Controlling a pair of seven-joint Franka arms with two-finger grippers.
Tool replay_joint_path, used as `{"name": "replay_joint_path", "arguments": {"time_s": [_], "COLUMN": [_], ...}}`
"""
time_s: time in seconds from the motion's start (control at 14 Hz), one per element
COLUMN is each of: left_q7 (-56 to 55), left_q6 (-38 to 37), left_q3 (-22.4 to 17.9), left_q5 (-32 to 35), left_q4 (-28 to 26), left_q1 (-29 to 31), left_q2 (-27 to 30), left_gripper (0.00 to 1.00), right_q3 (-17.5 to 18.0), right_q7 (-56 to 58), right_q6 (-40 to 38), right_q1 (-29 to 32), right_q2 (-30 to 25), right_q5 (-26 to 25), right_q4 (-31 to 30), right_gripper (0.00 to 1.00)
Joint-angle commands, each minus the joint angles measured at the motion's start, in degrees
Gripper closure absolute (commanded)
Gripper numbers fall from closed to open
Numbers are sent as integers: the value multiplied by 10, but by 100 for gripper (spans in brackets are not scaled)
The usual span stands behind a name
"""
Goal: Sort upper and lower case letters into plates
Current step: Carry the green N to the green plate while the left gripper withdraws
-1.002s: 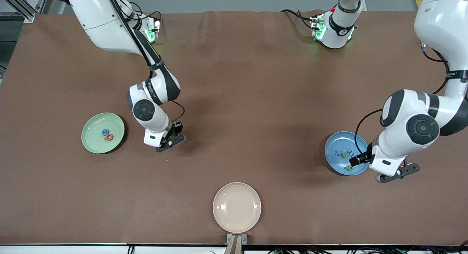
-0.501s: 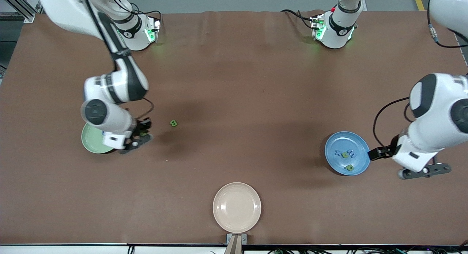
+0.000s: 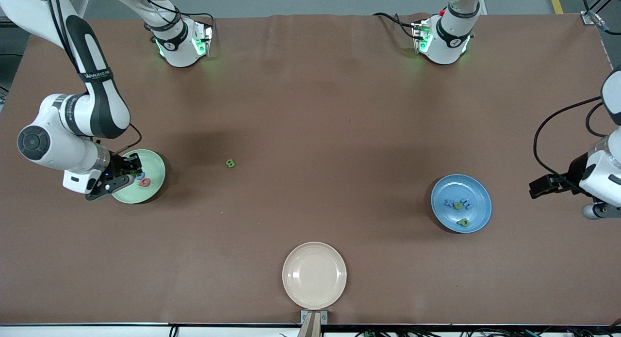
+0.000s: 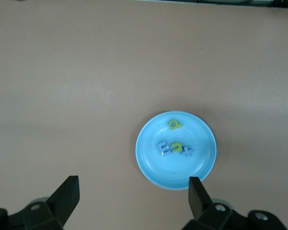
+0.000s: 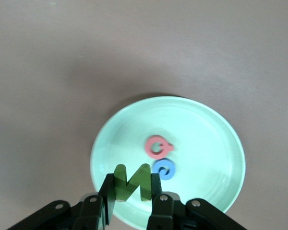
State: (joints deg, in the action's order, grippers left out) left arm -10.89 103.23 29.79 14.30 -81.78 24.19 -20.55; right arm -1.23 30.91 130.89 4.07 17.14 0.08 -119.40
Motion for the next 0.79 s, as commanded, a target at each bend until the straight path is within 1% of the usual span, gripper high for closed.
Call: {"name": "replay_joint_path", "arguments": {"time_s": [0.0, 0.14, 0.29, 0.5, 0.57, 0.64, 0.72], "left_q7": [9, 10, 11, 11, 17, 29, 33], "left_q6": [-41, -53, -78, -123, -130, -145, -171], "left_q3": [11, 12, 15, 5, -10, -45, -102], "left_q5": [-8, -8, -29, -37, -37, -37, -39], "left_q4": [18, 18, 19, 19, 15, 14, 14], "left_q1": [0, 0, 0, -7, -18, -59, -116], "left_q2": [11, 32, 46, 91, 114, 127, 142], "left_gripper": [0, 0, 0, 0, 0, 0, 0], "right_q3": [11, 11, 11, 10, 10, 10, 10], "right_q7": [1, 1, 1, 0, -1, -1, -1], "right_q6": [85, 86, 89, 102, 109, 118, 124], "right_q1": [29, 53, 66, 80, 80, 81, 81], "right_q2": [-8, 2, 12, 38, 45, 52, 57], "right_q5": [0, -2, -3, -3, -3, -3, -3], "right_q4": [-56, -54, -53, -51, -51, -51, -51], "right_gripper": [81, 81, 81, 81, 81, 81, 81]}}
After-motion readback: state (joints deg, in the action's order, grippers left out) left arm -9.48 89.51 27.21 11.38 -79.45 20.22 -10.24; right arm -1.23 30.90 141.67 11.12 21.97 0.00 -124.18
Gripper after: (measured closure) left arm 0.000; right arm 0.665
